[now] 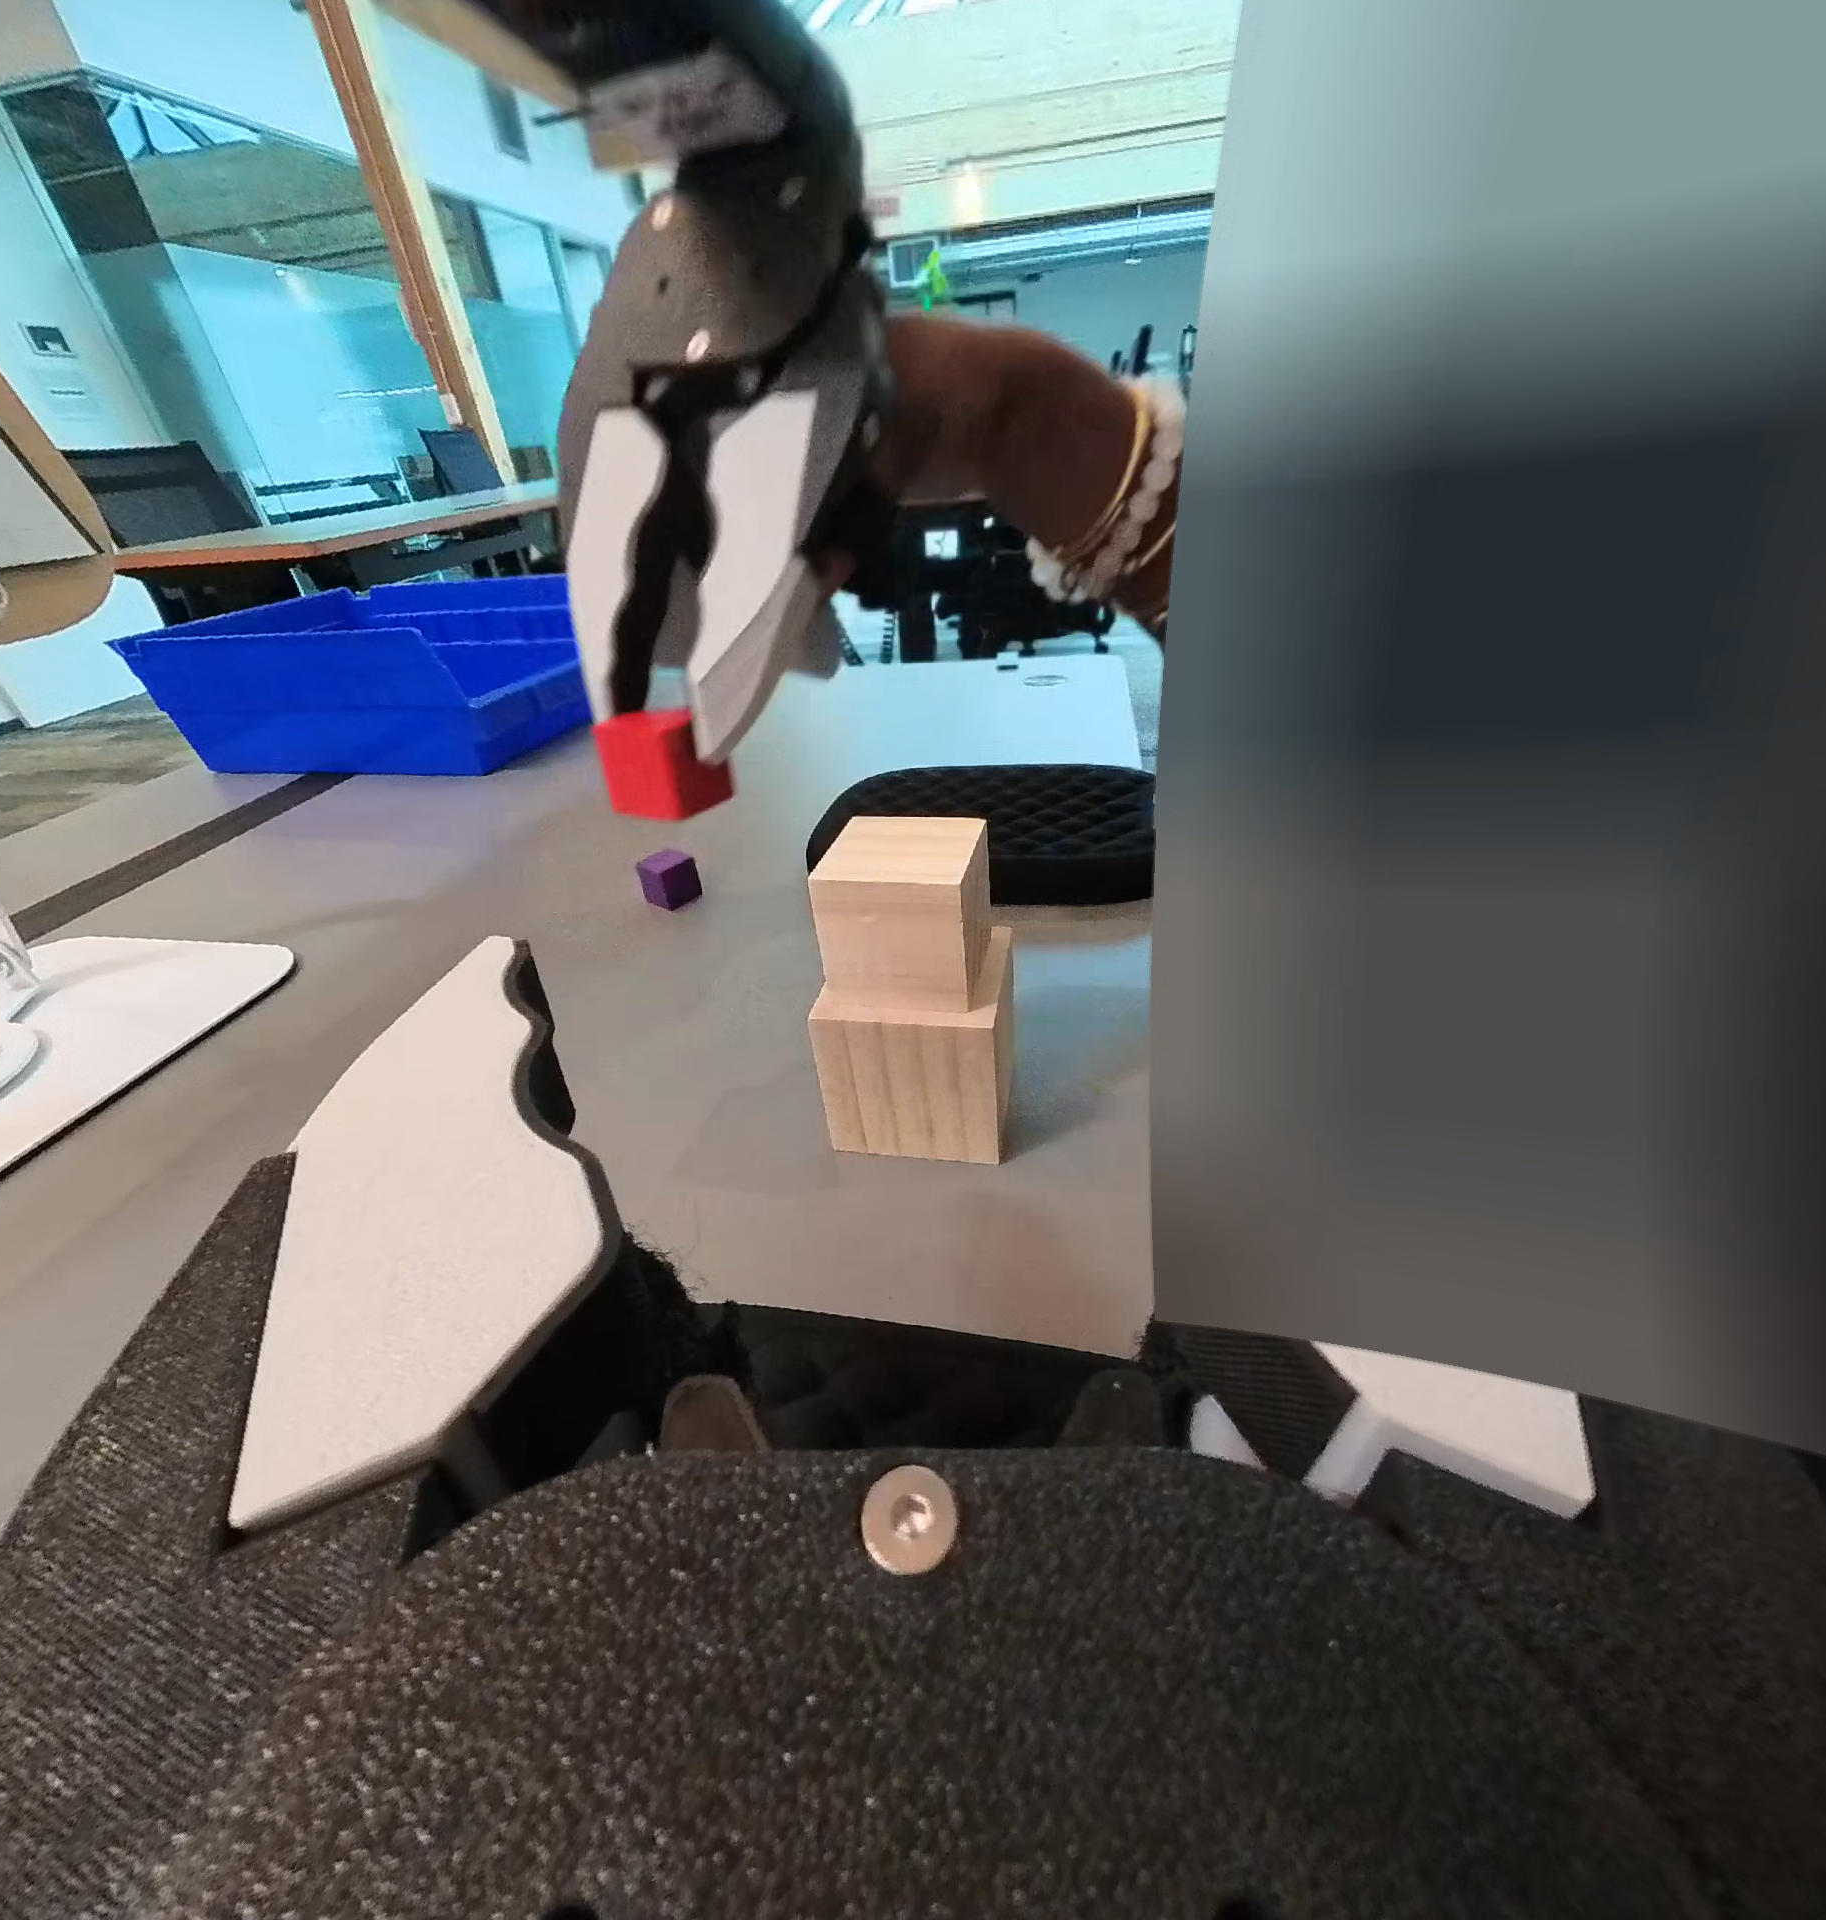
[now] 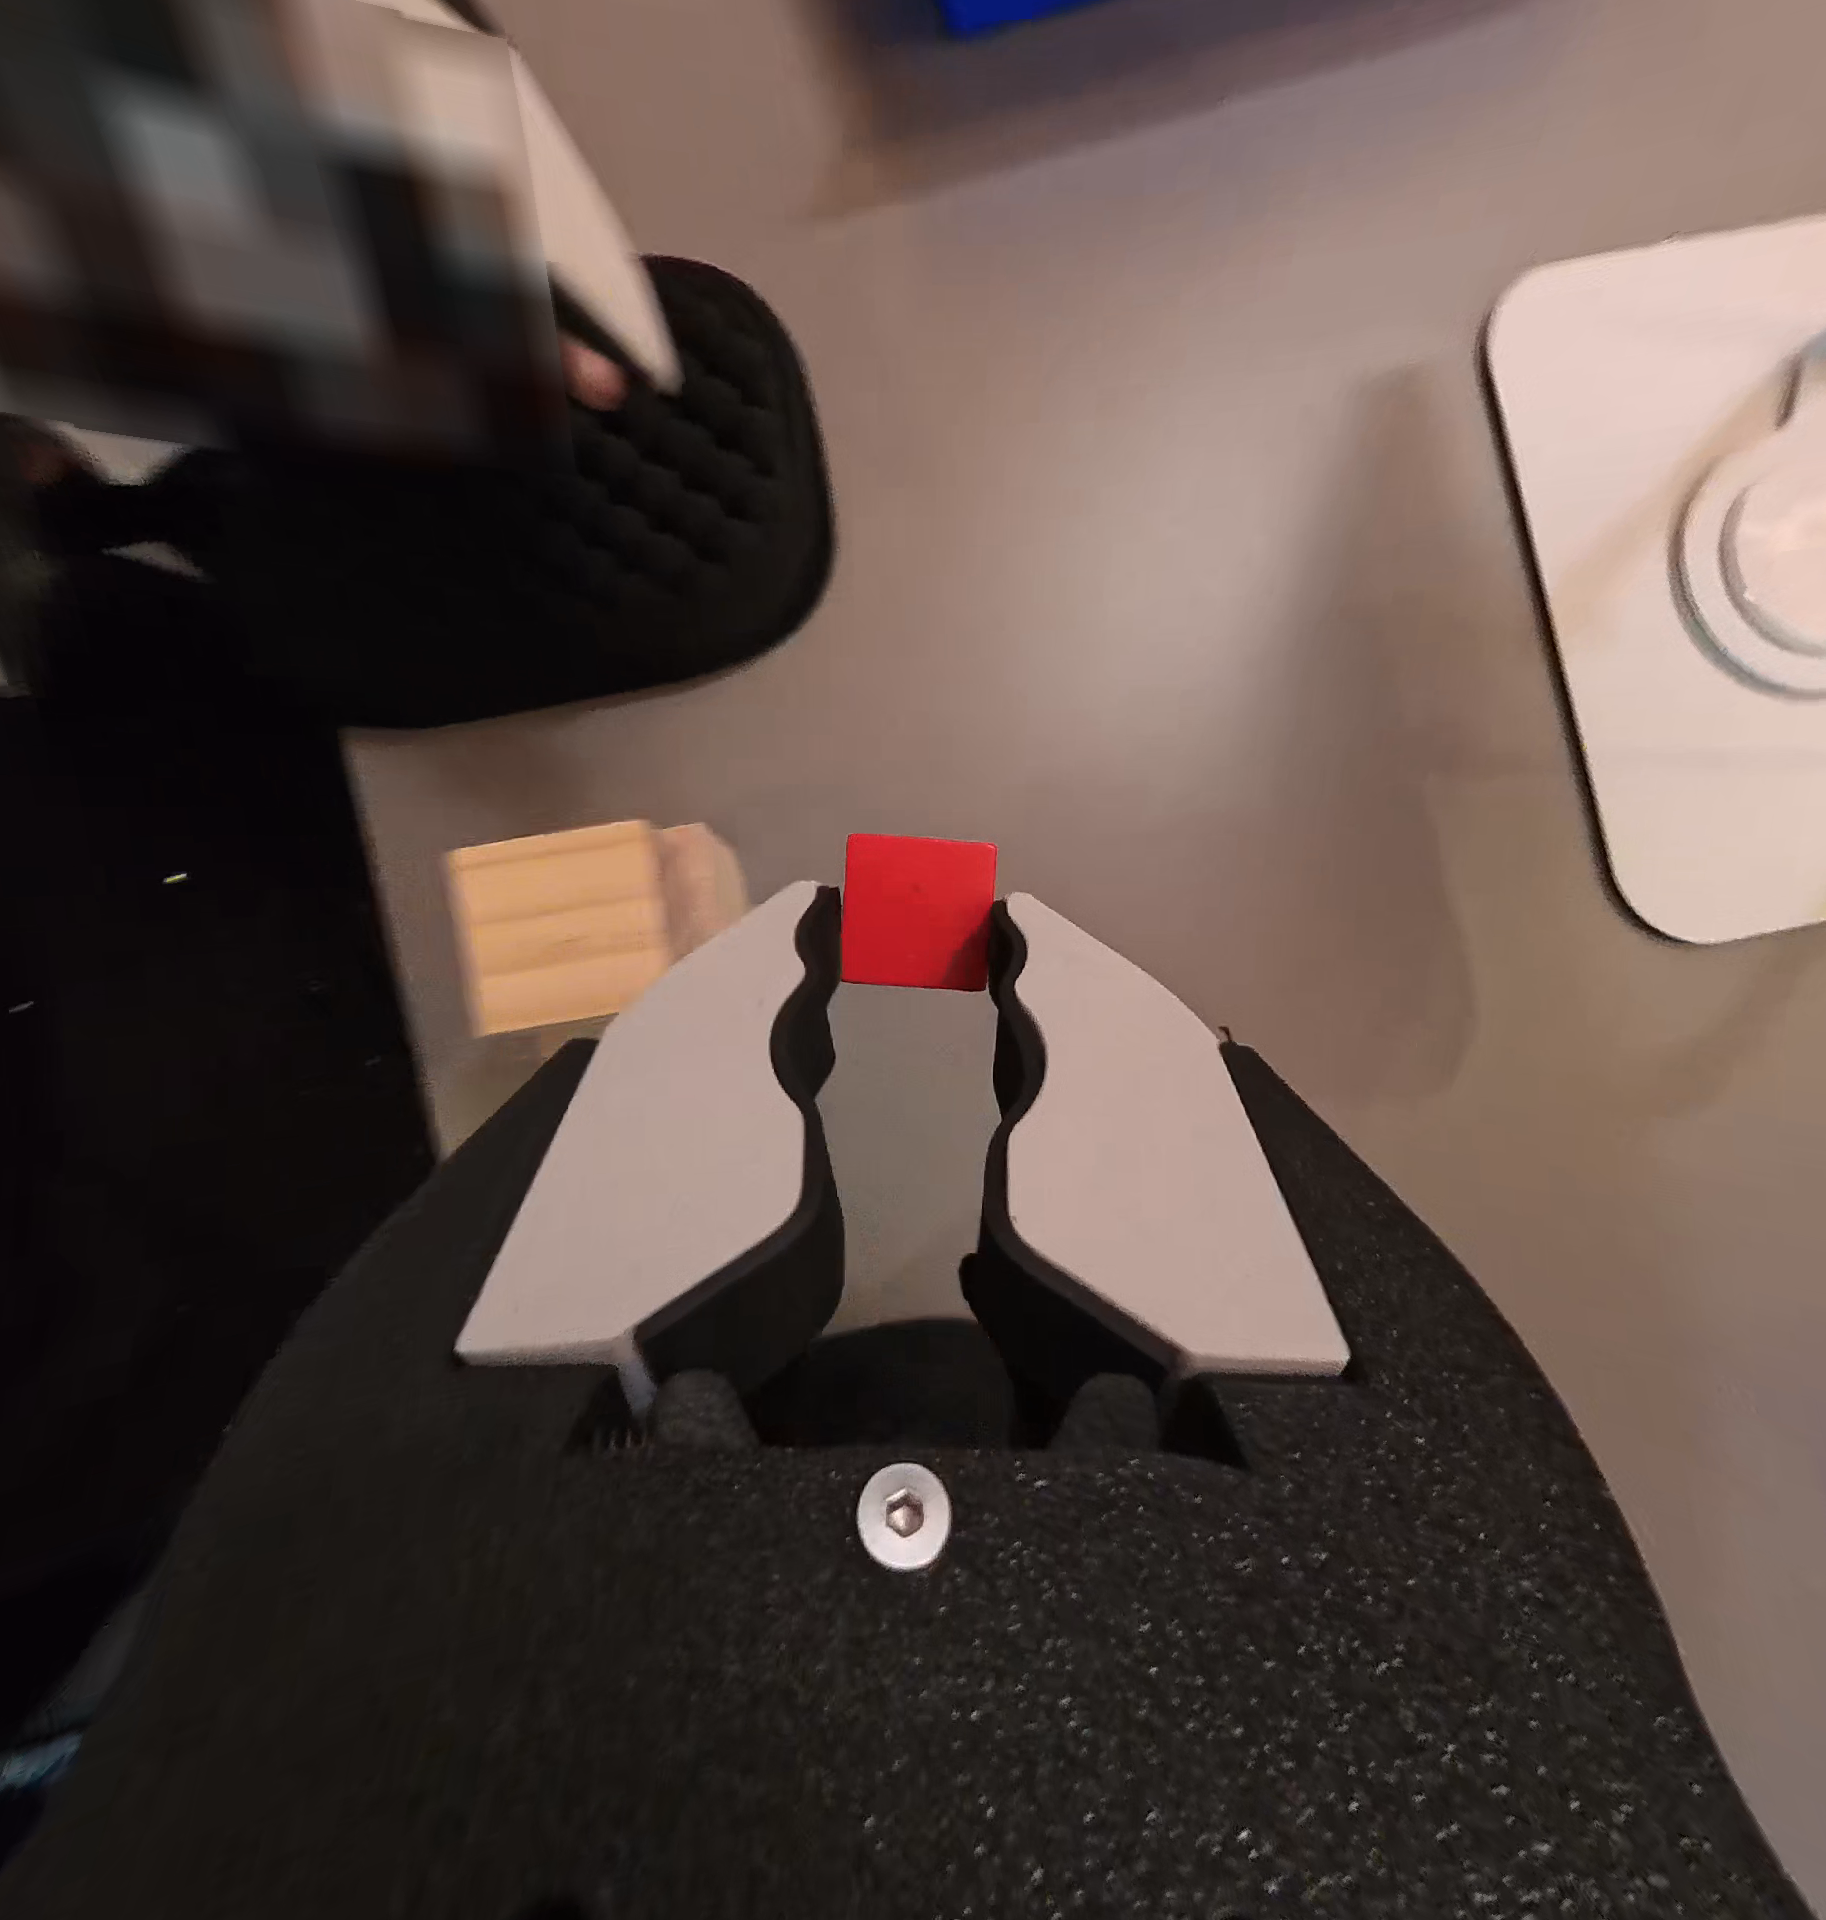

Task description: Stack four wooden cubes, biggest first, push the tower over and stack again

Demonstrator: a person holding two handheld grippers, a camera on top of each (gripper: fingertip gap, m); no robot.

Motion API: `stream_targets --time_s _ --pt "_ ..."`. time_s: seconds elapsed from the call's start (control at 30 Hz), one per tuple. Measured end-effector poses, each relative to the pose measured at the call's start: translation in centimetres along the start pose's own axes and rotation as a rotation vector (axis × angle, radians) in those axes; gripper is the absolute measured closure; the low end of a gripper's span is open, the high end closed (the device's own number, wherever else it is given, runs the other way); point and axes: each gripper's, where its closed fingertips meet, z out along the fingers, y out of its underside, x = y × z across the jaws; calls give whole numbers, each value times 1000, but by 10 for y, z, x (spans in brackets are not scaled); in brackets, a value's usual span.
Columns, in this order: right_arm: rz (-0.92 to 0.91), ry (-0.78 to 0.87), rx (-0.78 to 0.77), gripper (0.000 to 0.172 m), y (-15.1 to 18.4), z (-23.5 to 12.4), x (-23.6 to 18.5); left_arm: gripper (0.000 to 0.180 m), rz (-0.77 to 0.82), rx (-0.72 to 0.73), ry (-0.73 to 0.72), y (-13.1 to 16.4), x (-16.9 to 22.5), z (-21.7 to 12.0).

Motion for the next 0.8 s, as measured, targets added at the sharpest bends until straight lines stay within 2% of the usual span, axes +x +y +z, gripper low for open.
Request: stream_targets --time_s 0.13,0.3,0.8 --pt "-77 -67 -23 145 -7 -19 -42 51 4 -2 -2 0 0 0" --pt "-89 -91 -60 145 -3 -12 -63 52 5 -1 -4 0 0 0" --pt "-108 -103 -101 145 3 1 -73 53 1 2 -1 0 0 0"
